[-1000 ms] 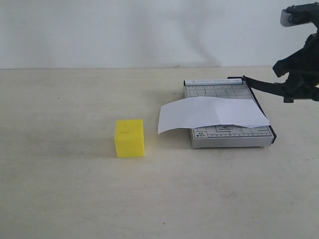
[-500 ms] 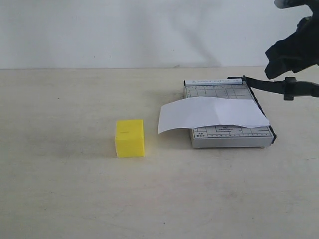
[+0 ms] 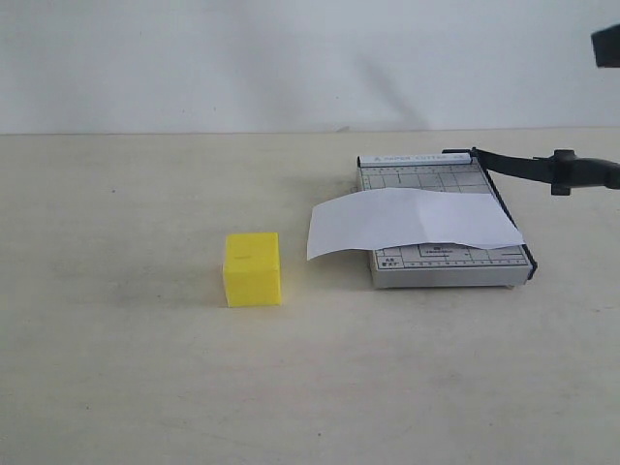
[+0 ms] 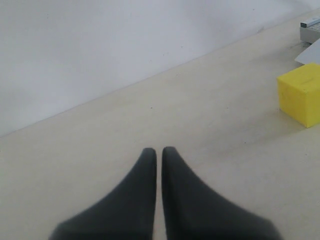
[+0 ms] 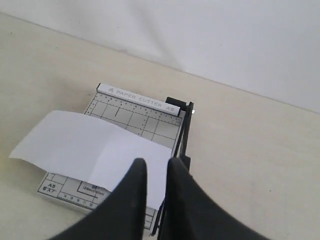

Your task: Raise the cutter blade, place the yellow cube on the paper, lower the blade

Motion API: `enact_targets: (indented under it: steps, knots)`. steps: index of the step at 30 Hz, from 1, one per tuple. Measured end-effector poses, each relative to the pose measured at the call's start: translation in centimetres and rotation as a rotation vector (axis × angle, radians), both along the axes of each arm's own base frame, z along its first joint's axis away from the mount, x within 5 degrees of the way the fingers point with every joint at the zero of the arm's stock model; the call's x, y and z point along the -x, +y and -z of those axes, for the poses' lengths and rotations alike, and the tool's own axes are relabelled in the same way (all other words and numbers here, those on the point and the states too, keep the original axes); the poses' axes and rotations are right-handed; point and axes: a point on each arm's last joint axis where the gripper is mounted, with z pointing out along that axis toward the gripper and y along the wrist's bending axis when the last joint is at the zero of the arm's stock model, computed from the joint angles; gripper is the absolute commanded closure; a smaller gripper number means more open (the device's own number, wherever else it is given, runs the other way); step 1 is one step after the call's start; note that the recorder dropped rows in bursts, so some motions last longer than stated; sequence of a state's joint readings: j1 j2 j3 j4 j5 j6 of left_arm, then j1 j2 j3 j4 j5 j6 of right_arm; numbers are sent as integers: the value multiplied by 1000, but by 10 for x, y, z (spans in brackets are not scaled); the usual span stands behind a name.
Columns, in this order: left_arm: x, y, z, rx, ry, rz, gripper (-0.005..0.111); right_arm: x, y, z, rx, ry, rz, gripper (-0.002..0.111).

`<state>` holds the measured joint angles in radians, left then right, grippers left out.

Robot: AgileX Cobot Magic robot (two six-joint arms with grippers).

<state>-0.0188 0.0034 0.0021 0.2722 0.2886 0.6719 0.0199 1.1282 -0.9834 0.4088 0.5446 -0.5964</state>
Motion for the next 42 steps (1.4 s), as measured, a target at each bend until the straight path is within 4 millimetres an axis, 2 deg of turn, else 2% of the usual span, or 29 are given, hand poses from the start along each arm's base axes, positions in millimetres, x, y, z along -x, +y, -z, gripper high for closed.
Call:
enact_targets:
  steps: [7, 10, 13, 18, 27, 33, 37, 40, 42]
  knots:
    - [0, 0, 0, 0, 0, 0, 102, 70, -4, 45, -32, -62, 56, 95]
    - [0, 0, 0, 0, 0, 0, 102, 88, -5, 64, -44, -54, 66, 97]
    - [0, 0, 0, 0, 0, 0, 102, 98, -5, 81, -52, -34, 74, 108]
    - [0, 0, 0, 0, 0, 0, 102, 103, -6, 103, -54, 8, 91, 108]
    - [0, 0, 0, -9, 0, 0, 102, 102, -8, 103, -74, -25, 124, 108]
    - [0, 4, -2, -269, 4, 2, 102, 103, -8, 104, -93, -7, 129, 108]
    - [0, 5, -2, -323, 5, 1, 102, 103, -7, 104, -98, 1, 129, 108]
    - [0, 5, -3, -307, -5, 5, 102, 103, -7, 104, -100, 3, 128, 108]
    - [-1, 1, -5, -179, -48, 20, 102, 103, -7, 104, -100, 3, 128, 108]
